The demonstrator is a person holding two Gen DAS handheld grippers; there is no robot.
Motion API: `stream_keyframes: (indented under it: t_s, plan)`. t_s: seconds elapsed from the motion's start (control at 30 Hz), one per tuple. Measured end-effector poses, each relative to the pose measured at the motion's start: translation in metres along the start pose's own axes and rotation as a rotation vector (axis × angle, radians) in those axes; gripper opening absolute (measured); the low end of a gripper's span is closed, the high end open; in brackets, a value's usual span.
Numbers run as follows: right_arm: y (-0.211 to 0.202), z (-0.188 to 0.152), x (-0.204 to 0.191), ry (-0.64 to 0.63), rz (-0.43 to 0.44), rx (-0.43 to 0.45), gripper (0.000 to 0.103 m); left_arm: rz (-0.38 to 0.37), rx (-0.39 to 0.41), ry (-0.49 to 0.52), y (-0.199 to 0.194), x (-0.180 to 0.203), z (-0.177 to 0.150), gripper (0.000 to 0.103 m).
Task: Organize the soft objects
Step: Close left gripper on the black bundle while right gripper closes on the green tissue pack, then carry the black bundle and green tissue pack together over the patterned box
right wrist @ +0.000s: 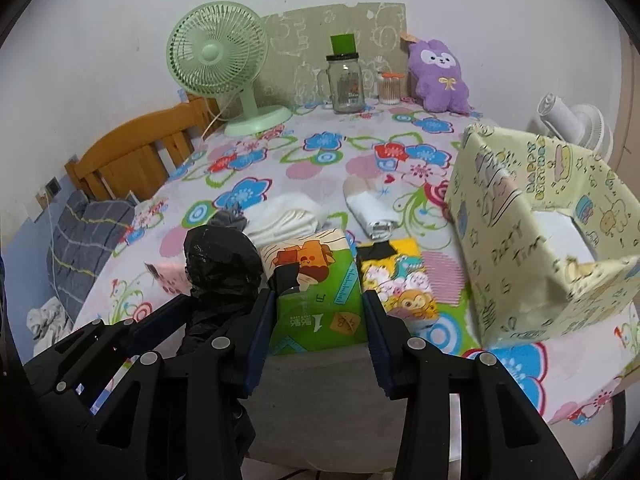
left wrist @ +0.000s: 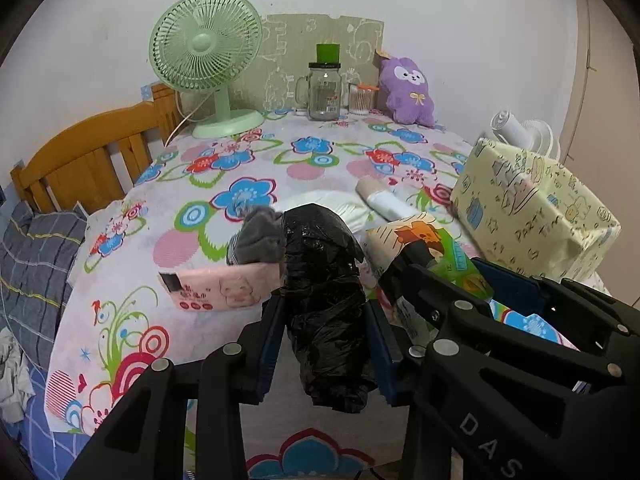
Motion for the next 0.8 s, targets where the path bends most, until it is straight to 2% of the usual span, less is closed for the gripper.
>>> stream_keyframes:
  t_s: [0.8]
  plan:
    - [-0.065, 0.058, 0.024, -0.037, 0.029, 0.079, 0.048, 0.043, 0.081, -0.028, -0.054, 0.037, 0.058, 0.041]
Point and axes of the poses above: each gripper's, at about its wrist camera, not at the fingertips, and y roughly the way its jaws point, x to its right, z to its top, the point moved 4 cm from there along y, roughly the way its jaws point, and after that the axes turned 10 degrees about z, right-handed, at the moved point
